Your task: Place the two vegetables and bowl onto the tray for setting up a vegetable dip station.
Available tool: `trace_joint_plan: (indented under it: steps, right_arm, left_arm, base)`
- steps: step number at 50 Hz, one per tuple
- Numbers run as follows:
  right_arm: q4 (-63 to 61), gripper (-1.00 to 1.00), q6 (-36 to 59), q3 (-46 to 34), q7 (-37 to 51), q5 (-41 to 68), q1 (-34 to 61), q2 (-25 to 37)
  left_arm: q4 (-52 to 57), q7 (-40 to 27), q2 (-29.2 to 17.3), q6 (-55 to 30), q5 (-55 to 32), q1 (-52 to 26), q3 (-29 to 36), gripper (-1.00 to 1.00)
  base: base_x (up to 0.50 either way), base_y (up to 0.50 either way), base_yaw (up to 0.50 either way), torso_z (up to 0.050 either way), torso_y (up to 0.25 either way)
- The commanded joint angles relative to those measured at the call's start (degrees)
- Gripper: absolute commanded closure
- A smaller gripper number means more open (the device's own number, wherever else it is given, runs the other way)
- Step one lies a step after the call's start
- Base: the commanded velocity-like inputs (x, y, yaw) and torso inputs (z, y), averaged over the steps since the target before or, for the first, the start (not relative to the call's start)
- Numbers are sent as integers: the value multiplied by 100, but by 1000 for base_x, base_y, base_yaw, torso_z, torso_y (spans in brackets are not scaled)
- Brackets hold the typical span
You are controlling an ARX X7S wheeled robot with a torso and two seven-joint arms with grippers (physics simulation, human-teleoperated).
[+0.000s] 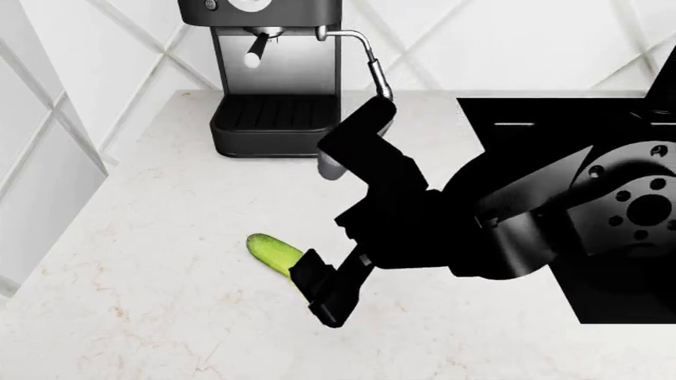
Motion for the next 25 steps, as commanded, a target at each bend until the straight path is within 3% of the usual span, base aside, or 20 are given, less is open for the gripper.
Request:
trace_joint_plan:
  steps: [1, 25]
  right_arm:
    - [43, -100, 8, -101, -84, -133, -66, -112]
    - [199, -100, -26, -345, -322, -614, -219, -356]
  left_arm:
    - [-5, -3, -4, 2, -5, -12, 12, -100]
    - [3, 6, -9, 18, 3, -27, 27, -100]
  base:
    - [0, 0, 0, 0, 0]
    - [0, 0, 0, 0, 0]
